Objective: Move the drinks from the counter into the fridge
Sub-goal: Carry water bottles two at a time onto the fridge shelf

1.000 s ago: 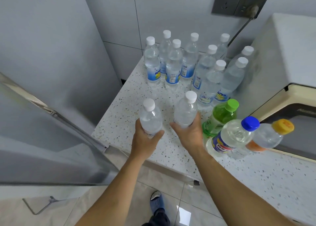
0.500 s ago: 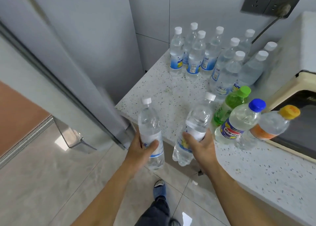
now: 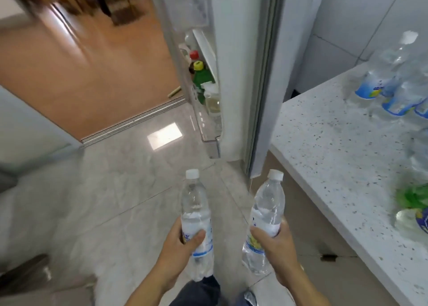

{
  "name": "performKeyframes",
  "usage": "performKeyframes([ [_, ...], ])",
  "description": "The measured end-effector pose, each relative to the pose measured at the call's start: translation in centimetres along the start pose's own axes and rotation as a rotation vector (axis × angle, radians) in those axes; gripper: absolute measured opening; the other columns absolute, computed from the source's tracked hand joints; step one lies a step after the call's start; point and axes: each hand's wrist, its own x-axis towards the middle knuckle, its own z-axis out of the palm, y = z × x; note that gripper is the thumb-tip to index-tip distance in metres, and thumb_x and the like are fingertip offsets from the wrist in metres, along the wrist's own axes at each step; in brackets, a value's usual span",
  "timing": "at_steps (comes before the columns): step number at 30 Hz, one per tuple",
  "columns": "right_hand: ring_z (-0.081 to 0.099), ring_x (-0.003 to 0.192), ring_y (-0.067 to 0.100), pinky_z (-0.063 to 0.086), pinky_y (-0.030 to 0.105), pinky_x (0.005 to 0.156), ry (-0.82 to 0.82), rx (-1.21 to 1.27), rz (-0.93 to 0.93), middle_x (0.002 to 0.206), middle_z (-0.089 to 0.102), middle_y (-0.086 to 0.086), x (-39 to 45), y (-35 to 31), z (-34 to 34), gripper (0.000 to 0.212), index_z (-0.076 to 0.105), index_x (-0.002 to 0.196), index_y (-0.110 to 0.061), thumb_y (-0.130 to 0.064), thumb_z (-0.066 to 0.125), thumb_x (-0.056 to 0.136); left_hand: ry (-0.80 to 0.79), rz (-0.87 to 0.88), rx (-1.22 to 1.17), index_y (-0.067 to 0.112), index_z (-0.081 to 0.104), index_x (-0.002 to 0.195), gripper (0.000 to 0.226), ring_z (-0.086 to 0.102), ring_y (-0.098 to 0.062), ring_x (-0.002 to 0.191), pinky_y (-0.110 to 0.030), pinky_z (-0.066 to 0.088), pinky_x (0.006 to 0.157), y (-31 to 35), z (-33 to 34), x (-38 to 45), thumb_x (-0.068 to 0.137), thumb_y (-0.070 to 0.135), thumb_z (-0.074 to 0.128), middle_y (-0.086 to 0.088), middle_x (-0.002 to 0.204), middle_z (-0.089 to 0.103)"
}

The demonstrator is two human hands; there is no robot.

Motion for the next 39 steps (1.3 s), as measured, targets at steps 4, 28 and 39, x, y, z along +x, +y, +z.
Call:
performKeyframes([
  [4, 0.072, 0.083, 0.016, 0.058, 0.023, 0.064, -0.181, -0.118, -0.044, 0.093, 0.073, -0.001, 0.5, -0.9, 5.5, 0.046, 0.062, 0.109, -0.029, -0.008, 0.083, 0.075, 0.144, 0.044, -0.106, 0.035, 0.059, 0.118, 0.057, 0.073, -0.016, 0.097, -0.028, 0.059, 0.076, 0.5, -4.7, -0.3, 0.064, 0.042, 0.077, 0.008, 0.108, 0.075],
  [28, 0.071, 0.091, 0.011, 0.060, 0.027, 0.072, -0.293, -0.231, -0.247, 0.098, 0.071, -0.013, 10.1, -9.5, 37.5, 0.048, 0.059, 0.103, -0.051, -0.035, 0.078, 0.062, 0.202, 0.189, -0.233, 0.031, 0.055, 0.128, 0.074, 0.071, -0.022, 0.103, -0.037, 0.060, 0.085, 11.5, -31.0, 13.2, 0.060, 0.050, 0.079, 0.002, 0.115, 0.072],
  [39, 0.070, 0.092, 0.010, 0.057, 0.021, 0.069, -0.243, -0.174, -0.179, 0.101, 0.070, -0.012, 25.3, -15.2, 47.1, 0.058, 0.058, 0.110, -0.044, -0.045, 0.078, 0.056, 0.199, 0.159, -0.181, 0.035, 0.050, 0.122, 0.068, 0.064, -0.024, 0.109, -0.036, 0.057, 0.089, 23.1, -34.4, 28.6, 0.060, 0.048, 0.073, 0.000, 0.122, 0.064],
])
